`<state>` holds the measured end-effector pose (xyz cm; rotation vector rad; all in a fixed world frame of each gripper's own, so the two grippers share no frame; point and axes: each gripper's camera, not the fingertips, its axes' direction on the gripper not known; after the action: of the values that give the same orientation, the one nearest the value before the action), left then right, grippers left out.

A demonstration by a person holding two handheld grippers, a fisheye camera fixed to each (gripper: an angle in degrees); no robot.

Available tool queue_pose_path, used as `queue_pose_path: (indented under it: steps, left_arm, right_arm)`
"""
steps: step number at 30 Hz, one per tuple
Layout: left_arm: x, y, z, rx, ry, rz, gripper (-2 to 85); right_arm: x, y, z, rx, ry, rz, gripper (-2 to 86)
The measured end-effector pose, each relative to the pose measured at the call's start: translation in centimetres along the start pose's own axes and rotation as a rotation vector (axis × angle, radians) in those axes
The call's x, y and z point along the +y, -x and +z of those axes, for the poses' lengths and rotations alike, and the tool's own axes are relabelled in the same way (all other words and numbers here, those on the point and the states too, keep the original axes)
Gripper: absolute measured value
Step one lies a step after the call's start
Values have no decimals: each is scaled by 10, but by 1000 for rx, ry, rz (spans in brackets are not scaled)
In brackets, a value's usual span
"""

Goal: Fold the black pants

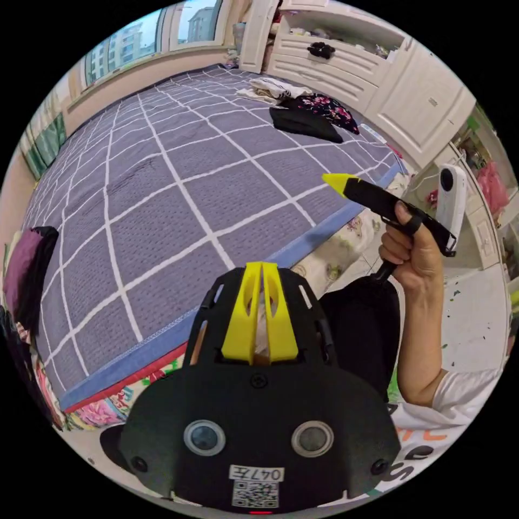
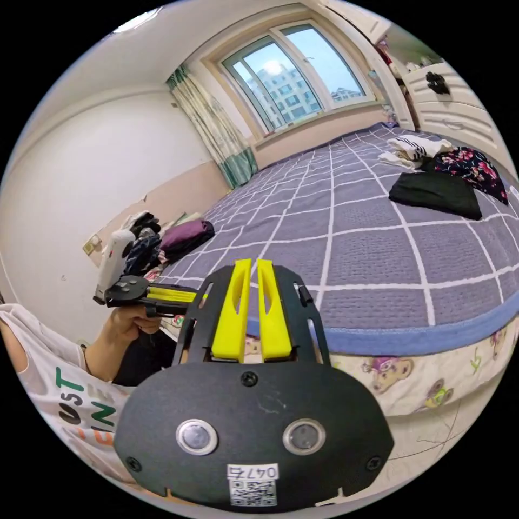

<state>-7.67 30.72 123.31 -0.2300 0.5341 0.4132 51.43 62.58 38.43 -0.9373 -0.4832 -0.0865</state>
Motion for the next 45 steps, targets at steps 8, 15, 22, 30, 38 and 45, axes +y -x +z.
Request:
queue_pose_path:
  steps: [8, 15, 22, 30, 38, 45]
  left_arm:
    - [-56, -7, 25, 194, -44, 34, -4]
    - [-267, -91, 52, 94, -152, 411, 131]
    - [-419, -147, 160, 22, -18, 407, 130]
    - [-401, -139, 164, 34, -52, 364, -1]
    - [-229, -59, 75, 348, -98, 303, -3]
    - [-100, 4, 14, 174, -143, 134, -7]
  right_arm:
    - [-77, -72, -57, 195, -111, -41, 27]
    - [-109, -153, -95, 247, -321, 304, 34]
    - [-148, -161, -71, 379, -284, 281, 26]
    - [-166, -175, -62, 378, -259, 308, 49]
    - [-177, -165, -34, 350, -67, 251, 51]
    - [-183, -72, 28, -9, 180, -136, -1]
